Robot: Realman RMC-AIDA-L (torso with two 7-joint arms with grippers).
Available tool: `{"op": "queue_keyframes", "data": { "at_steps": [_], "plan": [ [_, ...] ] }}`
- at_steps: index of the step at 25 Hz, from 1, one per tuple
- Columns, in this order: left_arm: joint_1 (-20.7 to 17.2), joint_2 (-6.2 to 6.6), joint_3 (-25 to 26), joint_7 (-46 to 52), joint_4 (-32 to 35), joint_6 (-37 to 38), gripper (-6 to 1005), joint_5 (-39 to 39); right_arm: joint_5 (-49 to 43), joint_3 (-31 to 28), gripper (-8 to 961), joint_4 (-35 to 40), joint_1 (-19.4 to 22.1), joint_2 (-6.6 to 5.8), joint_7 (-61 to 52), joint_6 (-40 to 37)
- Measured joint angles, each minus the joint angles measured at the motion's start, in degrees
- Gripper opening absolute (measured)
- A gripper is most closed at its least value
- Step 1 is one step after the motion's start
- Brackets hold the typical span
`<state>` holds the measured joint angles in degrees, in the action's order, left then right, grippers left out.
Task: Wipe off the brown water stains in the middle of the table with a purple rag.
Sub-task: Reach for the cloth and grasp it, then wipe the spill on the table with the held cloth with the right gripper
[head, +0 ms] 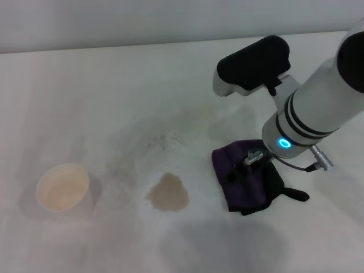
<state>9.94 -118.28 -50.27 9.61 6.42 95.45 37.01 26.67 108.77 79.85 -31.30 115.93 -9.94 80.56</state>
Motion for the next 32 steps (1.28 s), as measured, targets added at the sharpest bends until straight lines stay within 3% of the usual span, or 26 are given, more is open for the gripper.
{"op": "queue_keyframes", "data": {
  "at_steps": [13,29,32],
  "plan": [
    [-0.2,0.36,0.0,-0.2,-0.1,0.0,892,-0.1,-0.5,1.1,653,-3.2,-1.5,0.08,-0.8,-1.2],
    [-0.2,0.42,0.3,-0.6,0.0,0.0,892,-0.1,0.0,2.9,302,-3.4,-2.6,0.10,-1.0,-1.7],
    [-0.2,0.42,0.3,-0.6,0.0,0.0,893,-0.3,0.5,4.1,171,-3.4,-3.4,0.20,-1.0,-2.1]
  ]
}}
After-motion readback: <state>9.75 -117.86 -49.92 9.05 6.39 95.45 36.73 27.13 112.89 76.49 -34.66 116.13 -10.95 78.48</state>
